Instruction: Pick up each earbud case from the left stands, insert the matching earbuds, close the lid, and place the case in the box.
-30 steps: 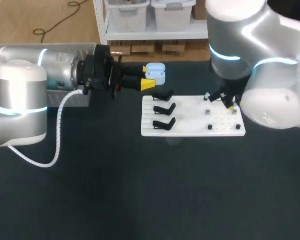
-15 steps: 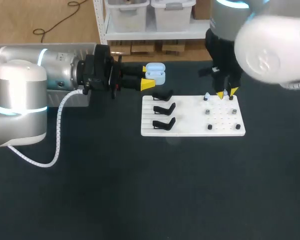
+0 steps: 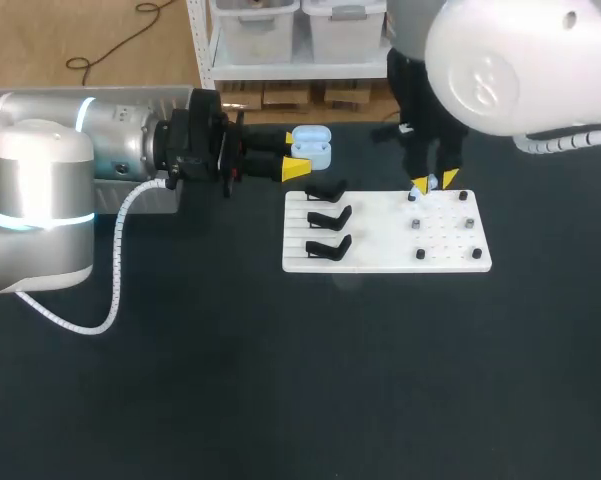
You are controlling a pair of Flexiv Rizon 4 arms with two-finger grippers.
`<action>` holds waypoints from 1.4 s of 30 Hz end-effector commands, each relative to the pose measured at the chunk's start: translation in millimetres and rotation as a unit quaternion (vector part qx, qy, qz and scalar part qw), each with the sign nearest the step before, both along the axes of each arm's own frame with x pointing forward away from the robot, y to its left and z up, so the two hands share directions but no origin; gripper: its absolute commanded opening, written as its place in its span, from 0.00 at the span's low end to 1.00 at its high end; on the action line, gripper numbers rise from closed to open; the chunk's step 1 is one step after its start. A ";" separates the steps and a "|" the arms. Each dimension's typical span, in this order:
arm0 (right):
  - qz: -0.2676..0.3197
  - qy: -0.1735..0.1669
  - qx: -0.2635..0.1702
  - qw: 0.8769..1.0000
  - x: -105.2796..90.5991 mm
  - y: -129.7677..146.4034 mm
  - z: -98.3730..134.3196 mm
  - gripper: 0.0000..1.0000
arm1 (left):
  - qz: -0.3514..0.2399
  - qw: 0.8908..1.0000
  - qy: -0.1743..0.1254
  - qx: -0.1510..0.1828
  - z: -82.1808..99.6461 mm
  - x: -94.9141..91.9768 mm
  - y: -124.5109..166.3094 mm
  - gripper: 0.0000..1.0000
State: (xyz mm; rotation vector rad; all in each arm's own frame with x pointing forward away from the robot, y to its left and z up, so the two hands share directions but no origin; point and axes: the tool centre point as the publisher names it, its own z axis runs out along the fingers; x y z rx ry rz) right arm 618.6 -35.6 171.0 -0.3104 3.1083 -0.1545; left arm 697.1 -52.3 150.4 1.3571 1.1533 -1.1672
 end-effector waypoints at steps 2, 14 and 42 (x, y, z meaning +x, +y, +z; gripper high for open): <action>-0.001 -0.003 0.001 1.000 -2.1 -1.1 -0.3 0.00 | -0.002 1.000 -0.003 -0.002 -0.8 -0.1 -0.8 0.00; -0.017 0.006 0.006 1.000 5.4 30.5 20.4 0.00 | -0.021 1.000 -0.007 -0.007 -2.6 -7.5 -9.0 0.00; -0.190 0.074 0.033 0.978 16.5 53.1 34.4 0.00 | -0.031 0.999 0.001 -0.016 -13.1 -19.5 -18.2 0.00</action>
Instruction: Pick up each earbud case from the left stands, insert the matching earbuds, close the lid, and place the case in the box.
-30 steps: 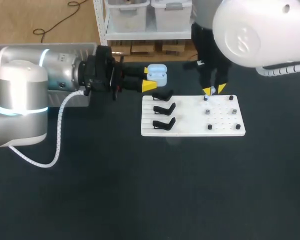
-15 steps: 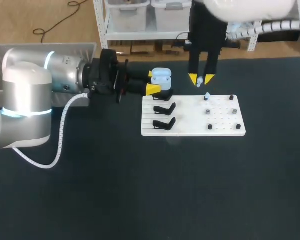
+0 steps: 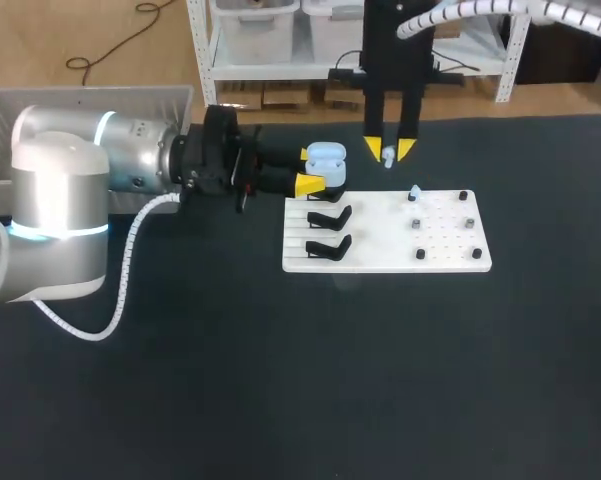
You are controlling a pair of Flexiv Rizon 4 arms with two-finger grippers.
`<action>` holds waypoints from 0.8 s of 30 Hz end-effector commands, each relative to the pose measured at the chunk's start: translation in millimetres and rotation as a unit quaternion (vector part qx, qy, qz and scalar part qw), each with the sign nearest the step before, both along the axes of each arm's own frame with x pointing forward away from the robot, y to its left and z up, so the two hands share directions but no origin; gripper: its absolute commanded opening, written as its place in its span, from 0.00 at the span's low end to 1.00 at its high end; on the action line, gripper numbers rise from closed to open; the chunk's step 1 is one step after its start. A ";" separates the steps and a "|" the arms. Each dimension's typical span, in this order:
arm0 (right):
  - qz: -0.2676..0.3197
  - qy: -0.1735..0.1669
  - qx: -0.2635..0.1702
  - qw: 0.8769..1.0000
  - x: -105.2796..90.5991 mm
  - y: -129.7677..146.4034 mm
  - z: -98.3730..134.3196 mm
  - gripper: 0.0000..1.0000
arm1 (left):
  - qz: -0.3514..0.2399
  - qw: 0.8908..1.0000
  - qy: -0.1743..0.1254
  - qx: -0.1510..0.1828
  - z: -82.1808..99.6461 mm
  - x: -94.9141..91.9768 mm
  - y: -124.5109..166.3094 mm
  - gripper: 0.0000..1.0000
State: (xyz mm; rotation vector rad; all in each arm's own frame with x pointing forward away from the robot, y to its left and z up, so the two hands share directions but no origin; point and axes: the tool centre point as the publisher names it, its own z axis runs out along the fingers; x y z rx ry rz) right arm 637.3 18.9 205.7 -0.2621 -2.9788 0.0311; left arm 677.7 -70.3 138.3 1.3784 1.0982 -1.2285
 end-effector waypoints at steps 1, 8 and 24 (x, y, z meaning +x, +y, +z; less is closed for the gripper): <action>-0.001 -0.003 0.001 1.000 -2.2 -1.3 -0.3 0.00 | 0.001 1.000 -0.001 -0.001 -1.1 -0.1 -0.2 0.00; -0.002 -0.003 0.005 1.000 -2.4 5.8 3.2 0.00 | 0.001 1.000 -0.001 -0.001 -1.1 -0.1 -0.2 0.00; -0.105 0.022 0.010 0.994 7.1 42.6 6.0 0.00 | 0.000 1.000 0.003 0.007 -4.3 0.9 1.3 0.00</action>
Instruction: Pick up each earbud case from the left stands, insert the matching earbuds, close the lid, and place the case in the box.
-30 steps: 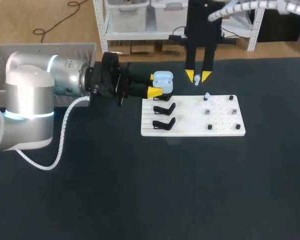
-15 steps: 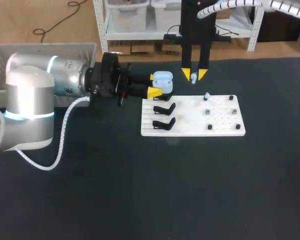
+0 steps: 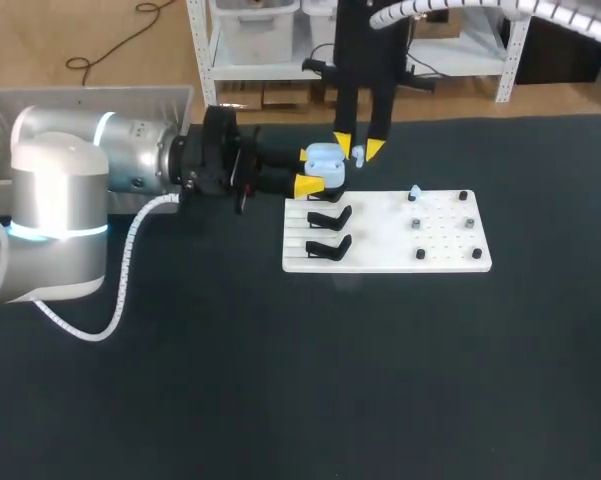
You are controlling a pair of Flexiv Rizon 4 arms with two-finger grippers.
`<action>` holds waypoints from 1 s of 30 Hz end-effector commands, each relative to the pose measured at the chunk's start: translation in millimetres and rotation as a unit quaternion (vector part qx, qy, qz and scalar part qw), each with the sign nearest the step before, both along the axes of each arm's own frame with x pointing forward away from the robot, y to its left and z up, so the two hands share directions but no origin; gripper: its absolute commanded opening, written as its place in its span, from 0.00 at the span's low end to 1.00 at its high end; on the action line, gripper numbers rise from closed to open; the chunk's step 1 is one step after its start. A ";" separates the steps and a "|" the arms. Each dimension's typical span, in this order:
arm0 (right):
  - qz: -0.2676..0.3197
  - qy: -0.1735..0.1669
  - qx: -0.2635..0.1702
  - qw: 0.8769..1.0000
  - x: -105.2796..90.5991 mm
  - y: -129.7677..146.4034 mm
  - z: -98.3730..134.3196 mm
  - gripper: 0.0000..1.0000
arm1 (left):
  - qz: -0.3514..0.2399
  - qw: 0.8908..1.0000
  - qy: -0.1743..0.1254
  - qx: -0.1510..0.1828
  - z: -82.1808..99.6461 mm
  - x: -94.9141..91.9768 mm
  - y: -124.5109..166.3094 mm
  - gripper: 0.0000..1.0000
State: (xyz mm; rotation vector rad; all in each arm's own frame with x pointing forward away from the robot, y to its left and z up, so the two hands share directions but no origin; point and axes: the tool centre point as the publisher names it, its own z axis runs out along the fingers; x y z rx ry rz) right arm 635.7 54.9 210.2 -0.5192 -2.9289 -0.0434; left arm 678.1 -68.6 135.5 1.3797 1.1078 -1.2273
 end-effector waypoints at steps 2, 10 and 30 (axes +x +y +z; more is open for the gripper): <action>-0.028 0.018 -0.012 0.999 9.3 7.0 0.7 0.00 | -0.004 1.000 0.003 0.007 -1.9 0.5 -0.7 0.00; -0.041 0.028 -0.017 0.999 12.4 13.6 -11.2 0.00 | -0.012 1.000 0.003 0.016 -5.4 2.3 -3.2 0.00; -0.050 0.003 -0.051 0.997 17.8 26.1 -13.7 0.00 | 0.000 1.000 0.012 0.005 -8.0 0.4 -3.4 0.00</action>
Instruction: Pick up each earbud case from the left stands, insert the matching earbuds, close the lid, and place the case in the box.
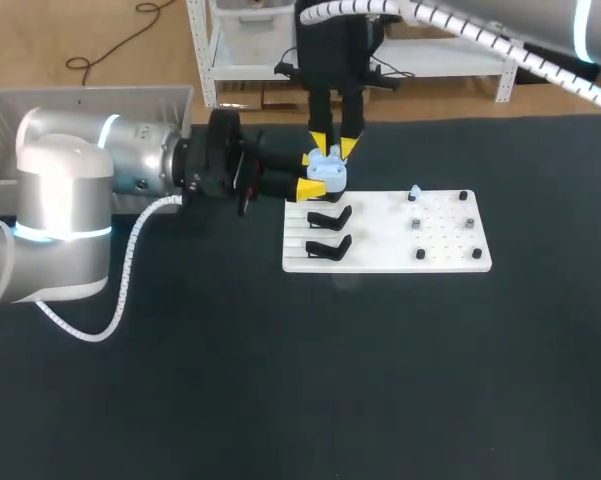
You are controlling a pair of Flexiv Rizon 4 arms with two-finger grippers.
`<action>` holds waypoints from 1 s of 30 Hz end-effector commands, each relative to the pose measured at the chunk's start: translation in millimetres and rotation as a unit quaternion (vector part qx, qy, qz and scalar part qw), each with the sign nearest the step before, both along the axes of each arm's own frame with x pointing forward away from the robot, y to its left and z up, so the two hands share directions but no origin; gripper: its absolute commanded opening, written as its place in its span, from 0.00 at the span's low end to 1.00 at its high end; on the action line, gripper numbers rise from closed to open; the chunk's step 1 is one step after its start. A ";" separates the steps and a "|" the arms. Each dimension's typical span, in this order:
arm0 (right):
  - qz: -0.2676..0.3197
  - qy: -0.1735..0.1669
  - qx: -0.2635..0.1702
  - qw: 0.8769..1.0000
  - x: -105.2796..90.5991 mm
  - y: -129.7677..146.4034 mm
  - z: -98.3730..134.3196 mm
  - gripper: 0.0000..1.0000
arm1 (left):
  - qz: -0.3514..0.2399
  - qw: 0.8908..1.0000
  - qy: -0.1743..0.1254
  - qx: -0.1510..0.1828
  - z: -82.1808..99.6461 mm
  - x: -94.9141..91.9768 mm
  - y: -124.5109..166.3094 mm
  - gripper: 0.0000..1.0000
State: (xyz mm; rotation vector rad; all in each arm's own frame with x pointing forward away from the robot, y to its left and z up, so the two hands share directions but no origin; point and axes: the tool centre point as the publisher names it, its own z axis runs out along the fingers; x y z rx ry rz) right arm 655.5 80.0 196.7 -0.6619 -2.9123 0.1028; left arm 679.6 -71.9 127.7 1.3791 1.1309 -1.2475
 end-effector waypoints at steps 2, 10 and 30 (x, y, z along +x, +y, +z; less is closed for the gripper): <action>-0.013 0.000 0.005 1.000 -2.4 1.2 -0.4 0.00 | 0.002 1.000 -0.001 0.000 -0.2 -1.1 -0.1 0.00; -0.036 -0.025 -0.044 0.998 -1.6 3.4 -6.3 0.00 | 0.002 1.000 -0.001 0.000 -0.2 -1.1 -0.1 0.00; -0.051 -0.037 -0.045 0.997 2.4 6.3 -8.8 0.00 | 0.002 1.000 -0.001 0.000 -0.2 -1.1 -0.1 0.00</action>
